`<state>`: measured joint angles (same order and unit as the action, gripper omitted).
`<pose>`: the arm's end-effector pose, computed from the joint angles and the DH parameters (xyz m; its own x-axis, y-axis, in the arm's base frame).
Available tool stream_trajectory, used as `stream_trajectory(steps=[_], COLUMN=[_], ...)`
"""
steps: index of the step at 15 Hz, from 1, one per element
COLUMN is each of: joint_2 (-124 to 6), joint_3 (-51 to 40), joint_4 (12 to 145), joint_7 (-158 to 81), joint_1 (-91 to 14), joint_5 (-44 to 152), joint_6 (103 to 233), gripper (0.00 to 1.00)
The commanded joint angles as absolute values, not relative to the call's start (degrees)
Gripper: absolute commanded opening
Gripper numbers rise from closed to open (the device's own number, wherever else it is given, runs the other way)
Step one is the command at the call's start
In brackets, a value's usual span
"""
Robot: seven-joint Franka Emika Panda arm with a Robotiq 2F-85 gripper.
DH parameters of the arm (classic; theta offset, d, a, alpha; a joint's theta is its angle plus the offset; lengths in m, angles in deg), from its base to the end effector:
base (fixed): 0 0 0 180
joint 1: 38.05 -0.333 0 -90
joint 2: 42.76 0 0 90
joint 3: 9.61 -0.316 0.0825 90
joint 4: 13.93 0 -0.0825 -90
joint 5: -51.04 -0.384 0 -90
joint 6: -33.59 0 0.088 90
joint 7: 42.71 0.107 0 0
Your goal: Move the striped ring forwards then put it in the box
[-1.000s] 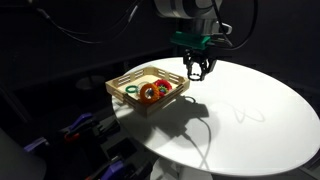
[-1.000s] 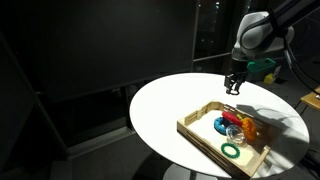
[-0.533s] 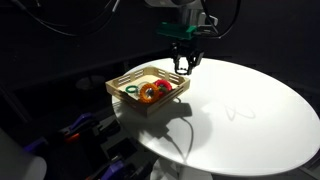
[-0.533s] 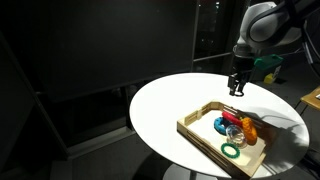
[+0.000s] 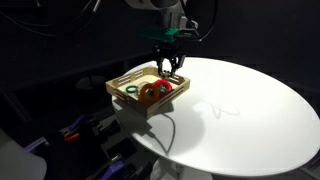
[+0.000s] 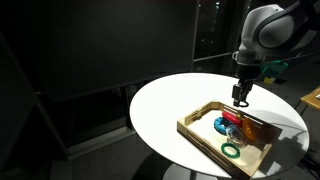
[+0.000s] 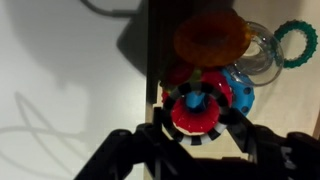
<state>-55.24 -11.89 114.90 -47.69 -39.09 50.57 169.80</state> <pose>0.5305 0.0310 0.2612 0.9866 0.1381 -0.0873 0.1367 -0.9904 -0.0214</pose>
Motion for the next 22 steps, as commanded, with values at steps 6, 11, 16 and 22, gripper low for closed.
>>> stream_trajectory(steps=[6, 11, 16, 22], joint_2=[-55.35, -55.06, -53.66, -49.61], joint_3=[-12.90, -12.78, -12.14, -10.54], joint_4=[118.01, 118.48, 118.06, 118.01], joint_7=[-48.82, -49.09, -47.99, -44.32], joint_1=[-40.37, -40.17, -40.00, -40.03], joint_5=[51.31, 51.51, 51.97, 53.42], joint_6=[171.42, 171.49, 169.05, 165.54], gripper=[0.93, 1.00, 1.00, 1.00])
